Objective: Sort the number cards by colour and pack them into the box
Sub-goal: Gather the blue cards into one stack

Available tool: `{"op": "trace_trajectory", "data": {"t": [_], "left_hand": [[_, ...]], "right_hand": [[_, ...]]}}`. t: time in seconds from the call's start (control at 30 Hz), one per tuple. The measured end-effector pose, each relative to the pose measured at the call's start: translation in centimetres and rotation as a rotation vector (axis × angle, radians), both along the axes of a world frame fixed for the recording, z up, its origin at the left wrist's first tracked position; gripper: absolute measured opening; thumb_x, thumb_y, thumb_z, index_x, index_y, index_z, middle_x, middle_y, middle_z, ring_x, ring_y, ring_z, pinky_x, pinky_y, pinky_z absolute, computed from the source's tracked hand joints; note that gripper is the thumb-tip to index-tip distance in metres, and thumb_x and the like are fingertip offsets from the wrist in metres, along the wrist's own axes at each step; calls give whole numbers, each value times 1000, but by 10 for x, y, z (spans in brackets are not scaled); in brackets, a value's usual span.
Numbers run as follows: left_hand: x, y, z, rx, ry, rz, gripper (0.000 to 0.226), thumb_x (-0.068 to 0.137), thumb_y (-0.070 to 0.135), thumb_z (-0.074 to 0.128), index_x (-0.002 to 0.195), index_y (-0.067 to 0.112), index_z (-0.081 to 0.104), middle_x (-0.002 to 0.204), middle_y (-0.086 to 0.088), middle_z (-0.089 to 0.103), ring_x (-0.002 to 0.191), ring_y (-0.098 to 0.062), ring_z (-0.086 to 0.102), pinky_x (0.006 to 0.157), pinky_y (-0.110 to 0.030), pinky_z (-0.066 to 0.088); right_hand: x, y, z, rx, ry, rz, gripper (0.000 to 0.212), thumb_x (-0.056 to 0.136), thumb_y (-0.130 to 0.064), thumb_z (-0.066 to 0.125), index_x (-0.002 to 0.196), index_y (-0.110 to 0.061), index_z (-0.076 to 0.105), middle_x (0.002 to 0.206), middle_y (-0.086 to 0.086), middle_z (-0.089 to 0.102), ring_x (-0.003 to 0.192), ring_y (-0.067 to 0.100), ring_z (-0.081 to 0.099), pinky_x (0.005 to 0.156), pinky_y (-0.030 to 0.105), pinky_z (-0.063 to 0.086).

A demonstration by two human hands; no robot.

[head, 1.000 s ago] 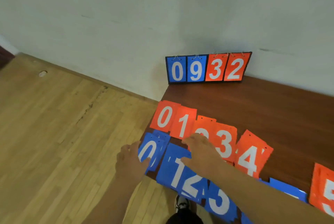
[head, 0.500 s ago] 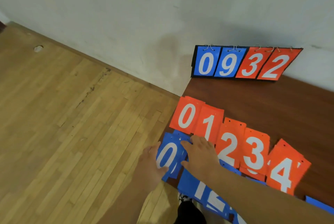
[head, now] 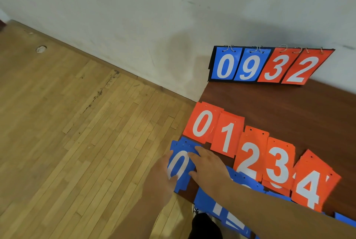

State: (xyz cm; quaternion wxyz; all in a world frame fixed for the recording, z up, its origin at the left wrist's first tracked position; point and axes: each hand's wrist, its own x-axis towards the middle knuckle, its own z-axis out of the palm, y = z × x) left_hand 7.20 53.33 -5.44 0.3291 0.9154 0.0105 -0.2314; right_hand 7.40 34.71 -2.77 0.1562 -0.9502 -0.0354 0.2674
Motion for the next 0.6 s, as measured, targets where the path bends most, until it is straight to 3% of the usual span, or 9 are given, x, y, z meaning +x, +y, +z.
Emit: {"op": "trace_trajectory", "data": {"t": [0.2, 0.33, 0.5, 0.6], "left_hand": [[-9, -9, 2, 137, -112, -47, 63, 92, 20, 68, 145, 37, 39, 136, 17, 45, 123, -7, 42, 105, -24, 39], [-12, -19, 6, 122, -109, -63, 62, 92, 17, 67, 143, 40, 40, 131, 16, 46, 120, -8, 45, 103, -26, 43], [-16, -25, 4, 206, -87, -6, 61, 93, 25, 66, 145, 40, 38, 148, 7, 34, 137, -18, 36, 111, -32, 37], [-16, -19, -3, 109, -59, -35, 59, 95, 21, 63, 146, 38, 39, 141, 15, 44, 131, -11, 44, 103, -21, 35]], "right_hand": [[6, -18, 11, 153, 22, -46, 57, 97, -23, 58, 151, -23, 38, 162, -2, 25, 139, 20, 42, 110, 31, 38], [4, -29, 14, 241, 59, -37, 62, 97, -14, 56, 153, -24, 33, 165, -2, 17, 146, 20, 32, 114, 26, 30], [-4, -29, 13, 347, 107, -58, 64, 97, -13, 55, 153, -28, 30, 166, -2, 12, 153, 19, 17, 118, 29, 22], [1, -31, 14, 370, 138, -36, 64, 97, -15, 55, 154, -26, 29, 166, -2, 15, 153, 16, 12, 120, 31, 19]]}}
